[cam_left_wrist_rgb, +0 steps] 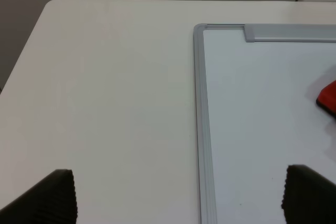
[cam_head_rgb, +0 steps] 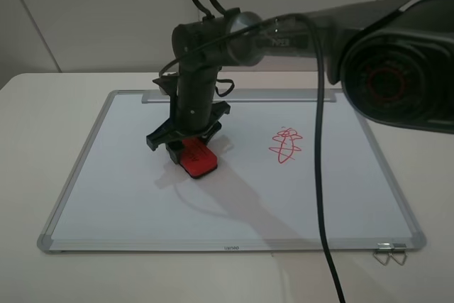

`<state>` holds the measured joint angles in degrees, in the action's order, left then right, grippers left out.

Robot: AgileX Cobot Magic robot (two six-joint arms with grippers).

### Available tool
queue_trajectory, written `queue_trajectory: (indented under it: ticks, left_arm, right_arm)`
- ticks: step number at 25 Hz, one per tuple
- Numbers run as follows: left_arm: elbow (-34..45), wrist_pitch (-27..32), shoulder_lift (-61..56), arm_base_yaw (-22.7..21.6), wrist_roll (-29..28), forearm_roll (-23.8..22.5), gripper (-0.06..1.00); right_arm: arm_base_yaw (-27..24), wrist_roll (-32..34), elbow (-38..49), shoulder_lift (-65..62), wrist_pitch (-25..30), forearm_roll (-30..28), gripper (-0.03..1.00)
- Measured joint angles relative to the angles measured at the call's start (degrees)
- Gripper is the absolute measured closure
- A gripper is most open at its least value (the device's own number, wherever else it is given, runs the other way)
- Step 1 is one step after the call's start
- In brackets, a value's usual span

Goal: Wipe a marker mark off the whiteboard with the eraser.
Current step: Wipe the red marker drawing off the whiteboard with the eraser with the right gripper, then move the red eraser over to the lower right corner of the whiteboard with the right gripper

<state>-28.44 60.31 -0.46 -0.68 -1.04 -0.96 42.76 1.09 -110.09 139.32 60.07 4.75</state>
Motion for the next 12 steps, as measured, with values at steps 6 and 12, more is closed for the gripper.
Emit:
queue_trajectory:
  ticks: [6,12]
  left_arm:
    - [0.0,0.0,0.0,0.0,0.0,0.0,0.17]
    - [0.0,0.0,0.0,0.0,0.0,0.0,0.17]
  right_arm:
    - [-0.3,5.0,0.9,-4.6,4.7,-4.3,0.47]
    - [-3.7,14.2,9.7,-10.7,4.5,-9.4,0.47]
